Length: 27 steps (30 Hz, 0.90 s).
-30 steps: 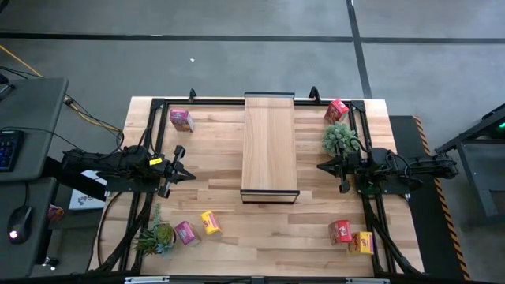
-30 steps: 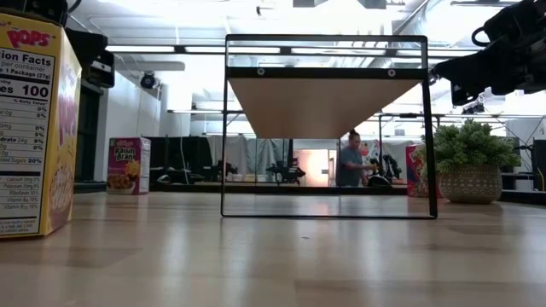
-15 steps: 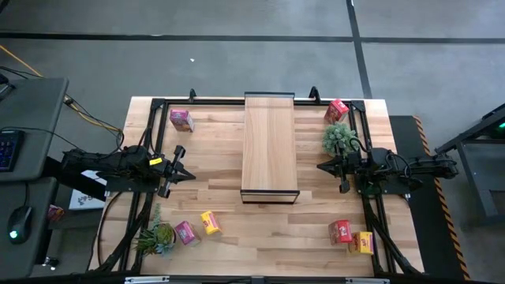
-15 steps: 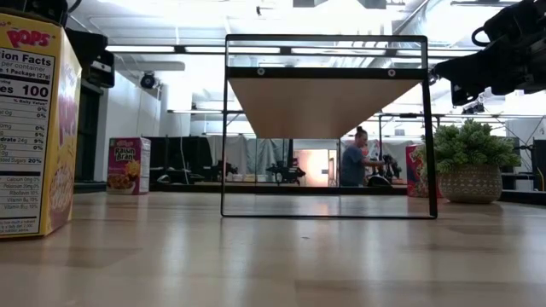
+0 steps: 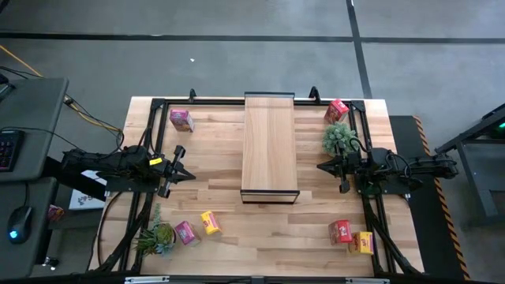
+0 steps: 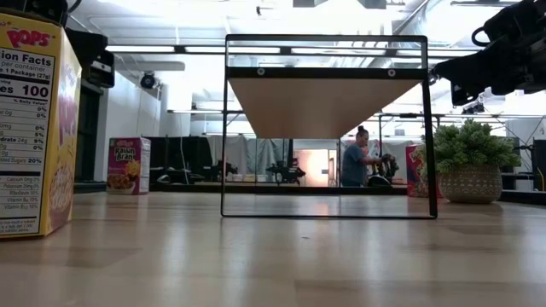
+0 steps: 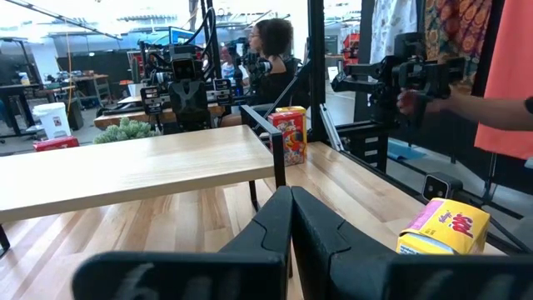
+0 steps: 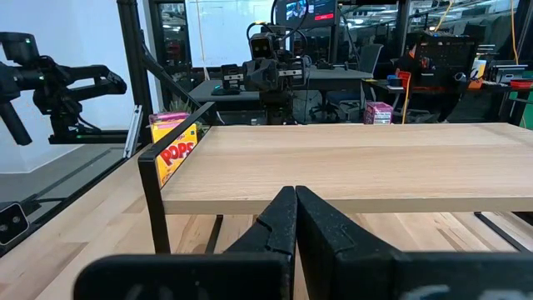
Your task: Stack cereal on shelf
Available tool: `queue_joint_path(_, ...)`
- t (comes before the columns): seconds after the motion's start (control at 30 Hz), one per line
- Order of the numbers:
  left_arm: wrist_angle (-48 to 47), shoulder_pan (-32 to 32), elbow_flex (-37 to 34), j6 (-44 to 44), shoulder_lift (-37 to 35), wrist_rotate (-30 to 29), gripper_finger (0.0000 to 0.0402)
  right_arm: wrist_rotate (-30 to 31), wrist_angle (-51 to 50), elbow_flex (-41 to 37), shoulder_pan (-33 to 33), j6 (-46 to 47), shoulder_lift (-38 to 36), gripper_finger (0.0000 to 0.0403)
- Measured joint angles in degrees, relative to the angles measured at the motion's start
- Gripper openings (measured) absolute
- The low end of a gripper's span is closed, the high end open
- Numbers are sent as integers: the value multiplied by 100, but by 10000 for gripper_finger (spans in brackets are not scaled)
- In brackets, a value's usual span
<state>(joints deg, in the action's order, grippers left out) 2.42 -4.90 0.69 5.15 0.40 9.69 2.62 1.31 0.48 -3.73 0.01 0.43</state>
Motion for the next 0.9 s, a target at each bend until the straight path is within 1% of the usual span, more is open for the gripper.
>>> queue_joint_path(0.13,0,2,0,0,0,0,0,1,10,1,0,-2,0,0)
queue_joint_path(0.23,0,2,-2,0,0,0,0,35,261,1,-1,71,0,0)
queue_joint_path(0.37,0,1,-1,0,0,0,0,19,1109,0,-7,1067,0,0)
queue_joint_path(0.4,0,1,-2,0,0,0,0,160,1371,0,-7,1212,0,0)
queue_joint_path(0.5,0,2,-2,0,0,0,0,979,2388,-1,-7,1502,44,0)
queue_joint_path(0.6,0,1,0,0,2,0,0,1604,3286,-1,13,1215,229,0)
queue_joint_path(0.67,2,2,0,0,2,0,0,1930,3799,29,86,1154,554,0)
queue_joint_path(0.73,2,2,0,0,2,0,0,2528,3805,338,247,1158,1024,1)
queue_joint_path(0.77,2,2,0,0,2,0,0,2810,3595,592,341,1106,1265,3)
queue_joint_path(0.83,2,1,0,0,2,1,0,3319,2686,1246,588,976,1807,17)
queue_joint_path(0.9,4,0,0,0,2,0,0,3877,1203,2043,929,1091,2424,46)
